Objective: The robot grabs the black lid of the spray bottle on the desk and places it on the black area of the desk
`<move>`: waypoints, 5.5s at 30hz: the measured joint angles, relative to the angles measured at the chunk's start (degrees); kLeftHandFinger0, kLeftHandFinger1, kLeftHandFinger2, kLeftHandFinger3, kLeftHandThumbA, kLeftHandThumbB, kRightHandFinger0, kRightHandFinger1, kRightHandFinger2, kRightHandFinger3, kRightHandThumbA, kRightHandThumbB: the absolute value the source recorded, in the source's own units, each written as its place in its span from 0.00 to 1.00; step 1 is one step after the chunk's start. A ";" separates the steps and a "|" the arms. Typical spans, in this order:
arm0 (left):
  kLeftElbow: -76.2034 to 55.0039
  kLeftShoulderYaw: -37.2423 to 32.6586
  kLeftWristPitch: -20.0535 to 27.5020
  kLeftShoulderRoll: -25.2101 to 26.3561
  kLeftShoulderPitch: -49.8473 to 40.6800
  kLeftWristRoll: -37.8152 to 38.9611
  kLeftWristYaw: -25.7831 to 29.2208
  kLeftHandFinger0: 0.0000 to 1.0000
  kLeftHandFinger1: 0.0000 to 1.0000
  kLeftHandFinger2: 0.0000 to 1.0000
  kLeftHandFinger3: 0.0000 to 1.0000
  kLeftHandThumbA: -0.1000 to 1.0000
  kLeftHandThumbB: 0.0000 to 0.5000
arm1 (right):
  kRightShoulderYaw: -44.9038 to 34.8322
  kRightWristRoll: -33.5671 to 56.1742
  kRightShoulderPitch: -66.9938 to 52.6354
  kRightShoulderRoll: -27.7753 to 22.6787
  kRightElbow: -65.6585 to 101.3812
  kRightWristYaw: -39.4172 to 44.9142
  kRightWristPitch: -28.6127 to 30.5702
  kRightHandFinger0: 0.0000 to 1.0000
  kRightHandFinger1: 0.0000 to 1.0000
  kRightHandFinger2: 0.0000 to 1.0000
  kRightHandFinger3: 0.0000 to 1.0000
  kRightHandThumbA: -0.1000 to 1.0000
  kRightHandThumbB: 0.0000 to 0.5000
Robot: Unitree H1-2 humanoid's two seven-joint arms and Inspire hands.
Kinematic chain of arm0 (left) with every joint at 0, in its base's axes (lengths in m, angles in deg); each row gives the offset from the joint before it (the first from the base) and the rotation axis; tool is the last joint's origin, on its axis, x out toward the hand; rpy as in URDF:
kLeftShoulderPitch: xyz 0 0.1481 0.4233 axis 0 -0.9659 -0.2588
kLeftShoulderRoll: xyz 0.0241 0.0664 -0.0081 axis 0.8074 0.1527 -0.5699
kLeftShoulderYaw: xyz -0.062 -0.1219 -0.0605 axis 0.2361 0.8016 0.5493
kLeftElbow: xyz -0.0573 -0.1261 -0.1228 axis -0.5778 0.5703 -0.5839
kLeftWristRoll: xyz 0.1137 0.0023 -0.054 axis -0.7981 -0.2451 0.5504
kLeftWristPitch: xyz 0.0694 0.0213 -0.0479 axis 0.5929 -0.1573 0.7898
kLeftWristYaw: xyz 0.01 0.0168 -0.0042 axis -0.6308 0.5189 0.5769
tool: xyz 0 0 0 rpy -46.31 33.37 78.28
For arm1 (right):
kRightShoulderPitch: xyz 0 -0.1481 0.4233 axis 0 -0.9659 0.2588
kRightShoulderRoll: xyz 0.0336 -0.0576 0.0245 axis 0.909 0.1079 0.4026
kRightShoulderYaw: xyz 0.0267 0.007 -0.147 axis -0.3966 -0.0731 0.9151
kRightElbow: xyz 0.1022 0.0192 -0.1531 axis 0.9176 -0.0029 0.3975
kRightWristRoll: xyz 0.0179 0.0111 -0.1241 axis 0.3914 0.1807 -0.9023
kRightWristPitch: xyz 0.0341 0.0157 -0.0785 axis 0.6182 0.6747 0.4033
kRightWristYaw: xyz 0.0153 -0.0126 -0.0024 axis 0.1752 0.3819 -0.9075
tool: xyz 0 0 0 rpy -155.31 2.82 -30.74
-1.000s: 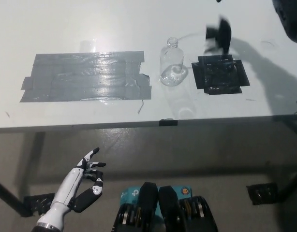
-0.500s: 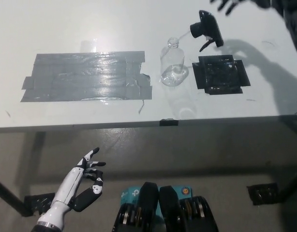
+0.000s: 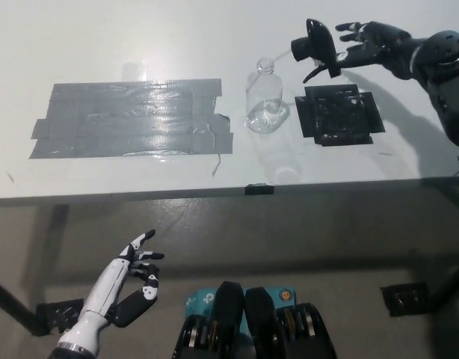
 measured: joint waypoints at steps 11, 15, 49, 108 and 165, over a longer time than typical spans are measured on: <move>-0.01 0.01 -0.01 -0.05 0.12 -0.31 -0.01 0.55 0.58 0.67 0.92 0.16 0.29 | 0.30 0.93 1.00 3.10 0.60 3.36 0.17 1.00 1.00 1.00 1.00 0.67 1.00; 0.00 0.01 0.00 -0.05 0.14 -0.34 0.00 0.55 0.58 0.66 0.91 0.14 0.30 | -0.92 1.92 1.39 3.39 0.84 4.72 0.06 1.00 1.00 1.00 1.00 0.75 1.00; 0.01 0.02 0.00 -0.04 1.71 -0.58 -0.01 0.52 0.55 0.65 0.90 0.18 0.30 | 4.92 2.73 6.50 4.48 3.38 12.55 2.19 1.00 1.00 1.00 1.00 0.60 1.00; -0.90 -1.02 -0.66 0.10 1.76 -1.79 -0.08 0.50 0.54 0.63 0.89 0.20 0.30 | 15.38 -5.71 7.28 10.35 0.72 4.61 1.44 1.00 1.00 1.00 1.00 0.65 1.00; 0.09 -1.60 -0.44 0.61 5.71 -2.23 -0.08 0.51 0.55 0.65 0.88 0.25 0.28 | -25.25 10.90 7.41 6.04 1.07 -17.56 7.40 0.00 0.52 0.96 1.00 0.00 0.30</move>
